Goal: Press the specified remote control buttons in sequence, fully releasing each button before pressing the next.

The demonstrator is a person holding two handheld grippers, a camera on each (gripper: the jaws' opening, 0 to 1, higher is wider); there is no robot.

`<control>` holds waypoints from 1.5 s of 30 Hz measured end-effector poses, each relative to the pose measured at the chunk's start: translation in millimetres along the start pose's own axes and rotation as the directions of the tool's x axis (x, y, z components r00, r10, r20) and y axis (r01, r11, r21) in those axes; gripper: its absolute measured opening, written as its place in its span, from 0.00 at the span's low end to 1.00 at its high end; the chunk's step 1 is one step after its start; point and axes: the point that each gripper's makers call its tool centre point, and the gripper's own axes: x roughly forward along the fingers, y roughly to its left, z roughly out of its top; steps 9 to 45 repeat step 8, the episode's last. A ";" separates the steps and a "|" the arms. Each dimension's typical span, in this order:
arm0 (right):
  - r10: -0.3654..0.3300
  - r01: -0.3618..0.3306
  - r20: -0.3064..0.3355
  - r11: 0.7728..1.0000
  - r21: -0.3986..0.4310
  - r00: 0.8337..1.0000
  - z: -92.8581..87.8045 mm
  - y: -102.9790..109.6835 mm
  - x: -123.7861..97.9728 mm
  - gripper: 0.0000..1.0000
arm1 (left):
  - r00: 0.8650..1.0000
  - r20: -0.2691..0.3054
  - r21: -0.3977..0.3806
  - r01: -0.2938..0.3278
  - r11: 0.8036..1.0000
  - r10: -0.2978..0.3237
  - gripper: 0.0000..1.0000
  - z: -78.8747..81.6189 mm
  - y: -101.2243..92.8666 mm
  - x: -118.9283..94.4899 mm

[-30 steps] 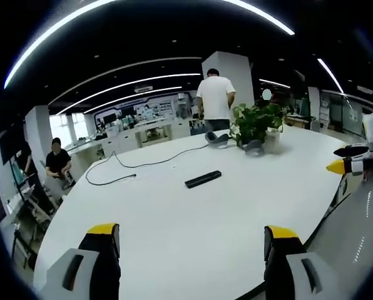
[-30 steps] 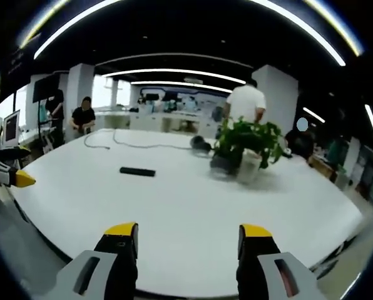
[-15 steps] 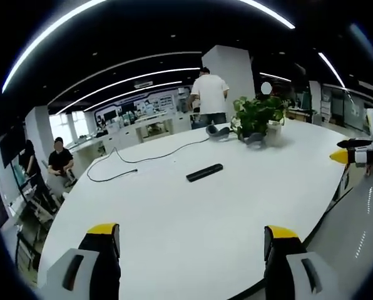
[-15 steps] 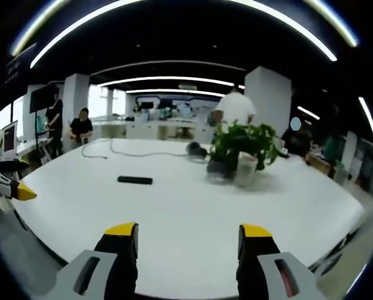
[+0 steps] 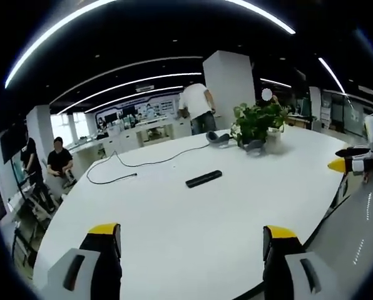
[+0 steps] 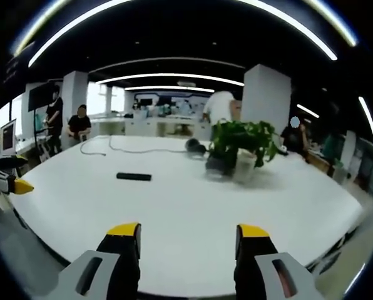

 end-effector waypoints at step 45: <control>-0.009 0.009 0.005 1.000 0.016 1.000 -0.1 -2.9 -0.6 0.57 | 0.998 0.061 0.003 0.013 1.000 -0.014 0.95 12.2 -4.6 -6.3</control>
